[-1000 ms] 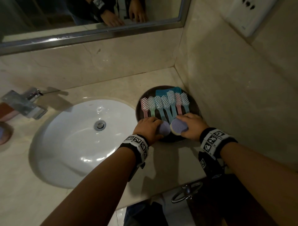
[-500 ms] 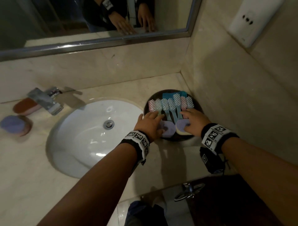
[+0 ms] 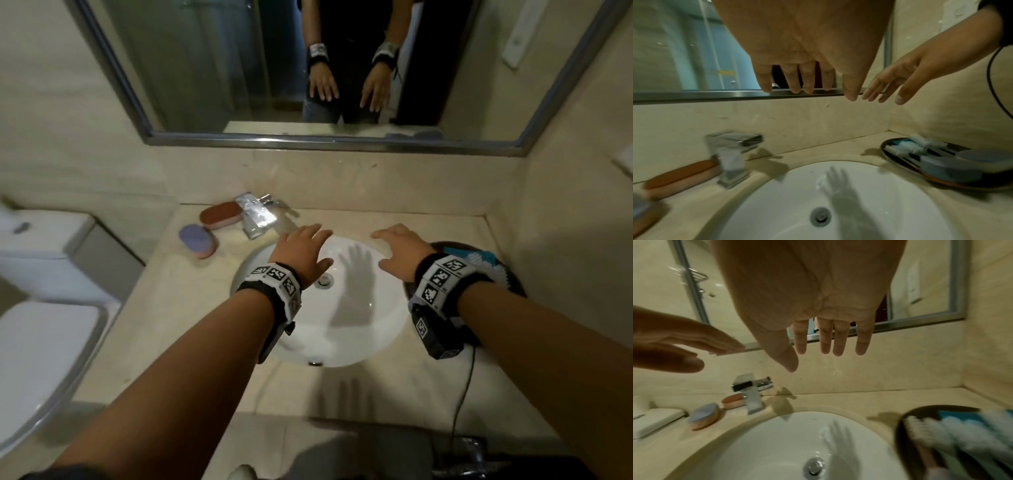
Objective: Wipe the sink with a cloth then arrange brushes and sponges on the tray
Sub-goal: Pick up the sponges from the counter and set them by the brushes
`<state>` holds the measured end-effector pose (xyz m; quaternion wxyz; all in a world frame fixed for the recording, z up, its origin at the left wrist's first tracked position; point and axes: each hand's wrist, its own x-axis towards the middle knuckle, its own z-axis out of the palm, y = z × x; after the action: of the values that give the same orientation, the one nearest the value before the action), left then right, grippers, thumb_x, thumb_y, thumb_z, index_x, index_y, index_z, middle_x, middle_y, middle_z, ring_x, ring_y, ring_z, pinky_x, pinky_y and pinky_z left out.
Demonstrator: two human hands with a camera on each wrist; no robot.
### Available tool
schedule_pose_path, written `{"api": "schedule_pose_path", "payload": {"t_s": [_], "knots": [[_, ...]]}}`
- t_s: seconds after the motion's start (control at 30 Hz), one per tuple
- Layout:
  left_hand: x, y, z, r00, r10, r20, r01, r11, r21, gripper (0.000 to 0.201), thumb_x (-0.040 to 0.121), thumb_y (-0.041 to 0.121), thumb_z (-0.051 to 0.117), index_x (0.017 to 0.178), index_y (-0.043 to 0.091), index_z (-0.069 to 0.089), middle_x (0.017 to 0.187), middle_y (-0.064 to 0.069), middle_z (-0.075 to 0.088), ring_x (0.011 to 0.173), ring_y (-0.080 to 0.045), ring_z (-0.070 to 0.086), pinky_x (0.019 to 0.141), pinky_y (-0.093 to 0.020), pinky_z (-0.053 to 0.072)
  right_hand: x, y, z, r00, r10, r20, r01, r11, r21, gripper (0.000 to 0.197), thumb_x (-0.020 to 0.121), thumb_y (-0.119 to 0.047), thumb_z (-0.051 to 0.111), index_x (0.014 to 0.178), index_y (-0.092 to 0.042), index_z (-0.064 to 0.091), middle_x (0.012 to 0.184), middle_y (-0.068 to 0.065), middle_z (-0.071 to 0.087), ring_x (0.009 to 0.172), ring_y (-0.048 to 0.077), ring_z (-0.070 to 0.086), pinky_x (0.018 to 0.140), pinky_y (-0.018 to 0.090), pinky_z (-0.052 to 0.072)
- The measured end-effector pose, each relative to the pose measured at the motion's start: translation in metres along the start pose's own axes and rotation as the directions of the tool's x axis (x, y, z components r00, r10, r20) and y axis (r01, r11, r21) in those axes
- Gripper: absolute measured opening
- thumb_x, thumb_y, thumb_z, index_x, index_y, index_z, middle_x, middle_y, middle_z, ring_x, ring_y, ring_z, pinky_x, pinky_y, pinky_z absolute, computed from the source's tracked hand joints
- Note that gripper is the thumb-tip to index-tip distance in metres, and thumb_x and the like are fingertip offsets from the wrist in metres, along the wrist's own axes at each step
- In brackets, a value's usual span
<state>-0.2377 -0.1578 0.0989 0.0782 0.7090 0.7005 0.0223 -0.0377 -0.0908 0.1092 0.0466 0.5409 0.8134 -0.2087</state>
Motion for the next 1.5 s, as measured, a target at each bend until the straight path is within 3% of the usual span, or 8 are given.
{"api": "schedule_pose_path", "payload": {"t_s": [0.13, 0.37, 0.53, 0.67, 0.87, 1.0, 1.5], "knots": [[-0.033, -0.075, -0.010, 0.995, -0.084, -0.044, 0.084, 0.996, -0.004, 0.059, 0.092, 0.044, 0.049, 0.144, 0.025, 0.029, 0.154, -0.001, 0.028, 0.140, -0.023, 0.030, 0.112, -0.046, 0.029, 0.017, -0.079, 0.009, 0.998, -0.065, -0.019, 0.065, 0.997, -0.030, 0.062, 0.084, -0.025, 0.058, 0.141, -0.030, 0.035, 0.149, 0.004, 0.028, 0.134, 0.028, 0.036, 0.110, 0.042, 0.035], [-0.084, -0.208, -0.022, 0.985, -0.170, -0.018, 0.170, 0.985, 0.008, 0.061, 0.091, 0.043, 0.051, 0.145, 0.026, 0.028, 0.155, -0.001, 0.026, 0.140, -0.023, 0.030, 0.110, -0.045, 0.030, 0.038, -0.213, 0.037, 0.993, -0.112, -0.036, 0.110, 0.992, -0.062, 0.063, 0.083, -0.023, 0.058, 0.141, -0.033, 0.035, 0.147, 0.006, 0.032, 0.131, 0.030, 0.038, 0.107, 0.044, 0.038], [-0.097, -0.270, -0.027, 0.980, -0.200, -0.005, 0.200, 0.980, -0.006, 0.062, 0.090, 0.039, 0.052, 0.145, 0.024, 0.027, 0.156, -0.003, 0.023, 0.141, -0.025, 0.029, 0.111, -0.045, 0.030, 0.059, -0.274, 0.059, 0.991, -0.133, -0.009, 0.133, 0.990, -0.049, 0.064, 0.084, -0.024, 0.059, 0.143, -0.029, 0.033, 0.151, 0.007, 0.026, 0.137, 0.029, 0.033, 0.111, 0.041, 0.034], [-0.090, -0.297, -0.023, 0.975, -0.219, 0.022, 0.220, 0.975, -0.017, 0.064, 0.090, 0.039, 0.053, 0.146, 0.026, 0.025, 0.156, -0.003, 0.021, 0.141, -0.025, 0.027, 0.112, -0.046, 0.029, 0.081, -0.296, 0.075, 0.990, -0.137, 0.030, 0.139, 0.988, -0.063, 0.067, 0.084, -0.023, 0.061, 0.144, -0.028, 0.031, 0.149, 0.009, 0.030, 0.136, 0.027, 0.035, 0.111, 0.035, 0.034], [-0.062, -0.320, -0.016, 0.962, -0.261, 0.074, 0.265, 0.963, -0.042, 0.065, 0.091, 0.036, 0.053, 0.147, 0.027, 0.022, 0.157, -0.002, 0.018, 0.143, -0.024, 0.023, 0.114, -0.048, 0.025, 0.131, -0.308, 0.073, 0.979, -0.194, 0.063, 0.198, 0.978, -0.062, 0.069, 0.079, -0.021, 0.060, 0.141, -0.034, 0.032, 0.145, 0.009, 0.035, 0.127, 0.029, 0.044, 0.104, 0.037, 0.041], [-0.034, -0.331, -0.015, 0.955, -0.277, 0.108, 0.285, 0.956, -0.064, 0.065, 0.091, 0.033, 0.054, 0.147, 0.026, 0.022, 0.157, -0.001, 0.018, 0.144, -0.023, 0.022, 0.115, -0.050, 0.024, 0.172, -0.311, 0.073, 0.979, -0.187, 0.077, 0.192, 0.980, -0.049, 0.070, 0.080, -0.016, 0.059, 0.143, -0.029, 0.032, 0.148, 0.007, 0.030, 0.132, 0.027, 0.039, 0.108, 0.036, 0.037], [0.051, -0.378, 0.038, 0.946, -0.124, 0.299, 0.148, 0.987, -0.058, 0.076, 0.086, 0.024, 0.061, 0.149, 0.022, 0.018, 0.157, -0.002, 0.017, 0.144, -0.024, 0.019, 0.115, -0.052, 0.022, 0.270, -0.335, 0.105, 0.978, -0.145, 0.150, 0.165, 0.977, -0.132, 0.073, 0.080, -0.021, 0.062, 0.144, -0.030, 0.028, 0.150, 0.007, 0.027, 0.132, 0.032, 0.039, 0.110, 0.044, 0.036]]}}
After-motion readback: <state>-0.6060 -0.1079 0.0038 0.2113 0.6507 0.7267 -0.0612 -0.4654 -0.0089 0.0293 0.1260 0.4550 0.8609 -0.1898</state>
